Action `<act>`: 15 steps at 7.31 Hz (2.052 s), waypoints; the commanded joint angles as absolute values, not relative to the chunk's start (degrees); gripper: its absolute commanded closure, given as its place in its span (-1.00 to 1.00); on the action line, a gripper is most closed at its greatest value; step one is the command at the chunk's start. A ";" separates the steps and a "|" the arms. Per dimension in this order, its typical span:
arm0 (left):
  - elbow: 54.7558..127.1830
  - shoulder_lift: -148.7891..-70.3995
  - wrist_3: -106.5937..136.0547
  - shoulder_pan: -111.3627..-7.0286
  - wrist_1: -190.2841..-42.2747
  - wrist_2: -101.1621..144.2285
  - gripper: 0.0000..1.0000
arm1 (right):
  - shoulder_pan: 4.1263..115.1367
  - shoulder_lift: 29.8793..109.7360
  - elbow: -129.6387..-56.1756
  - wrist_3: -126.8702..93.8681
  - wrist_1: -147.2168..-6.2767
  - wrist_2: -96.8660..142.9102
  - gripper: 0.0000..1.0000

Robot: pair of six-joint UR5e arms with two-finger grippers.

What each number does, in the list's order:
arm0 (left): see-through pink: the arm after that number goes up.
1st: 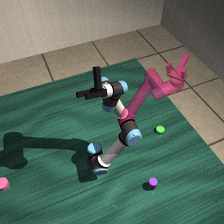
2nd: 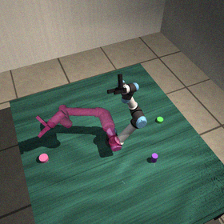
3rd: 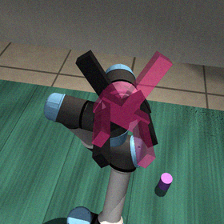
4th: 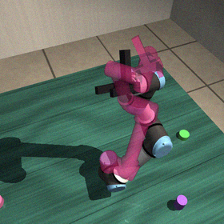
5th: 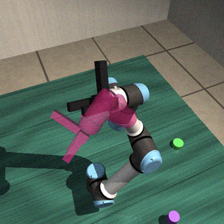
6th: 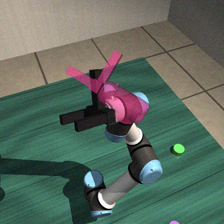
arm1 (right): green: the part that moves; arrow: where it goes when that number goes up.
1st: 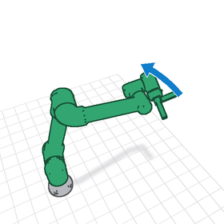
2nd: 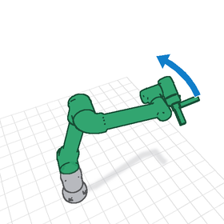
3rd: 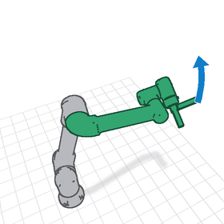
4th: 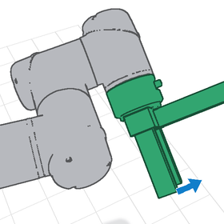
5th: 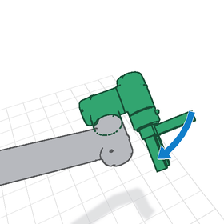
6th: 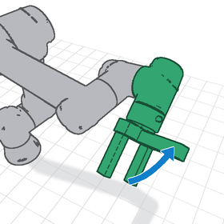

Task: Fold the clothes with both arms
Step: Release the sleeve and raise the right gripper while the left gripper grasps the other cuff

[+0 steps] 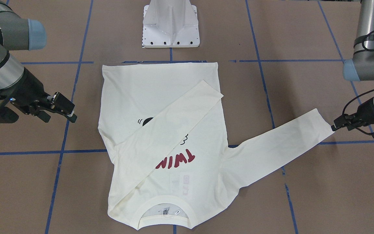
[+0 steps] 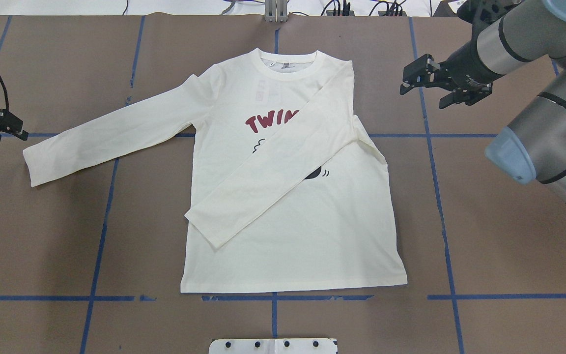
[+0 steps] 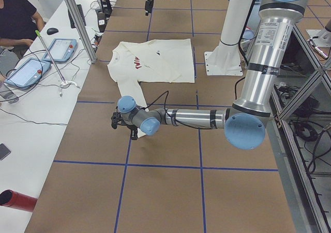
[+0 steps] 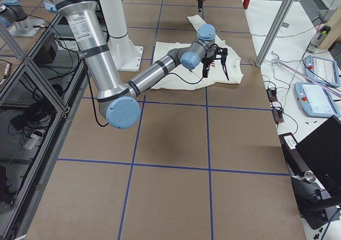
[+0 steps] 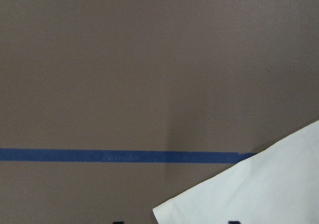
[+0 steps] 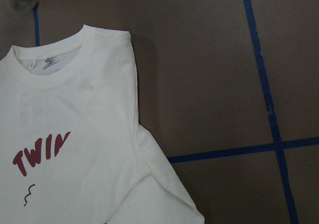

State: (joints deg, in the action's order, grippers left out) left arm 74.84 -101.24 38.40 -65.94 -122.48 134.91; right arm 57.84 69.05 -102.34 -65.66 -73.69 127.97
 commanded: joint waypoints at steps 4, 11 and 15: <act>73.48 -101.43 38.23 -63.11 -122.61 134.74 -0.32 | 58.36 70.83 -103.18 -65.13 -73.21 128.23 -0.98; 72.16 -101.60 38.23 -62.84 -122.69 134.65 0.45 | 58.45 72.33 -105.11 -65.04 -73.39 128.67 -0.98; 78.52 -101.95 38.76 -63.02 -121.56 135.26 1.00 | 59.41 73.74 -106.00 -64.69 -73.92 129.64 -0.99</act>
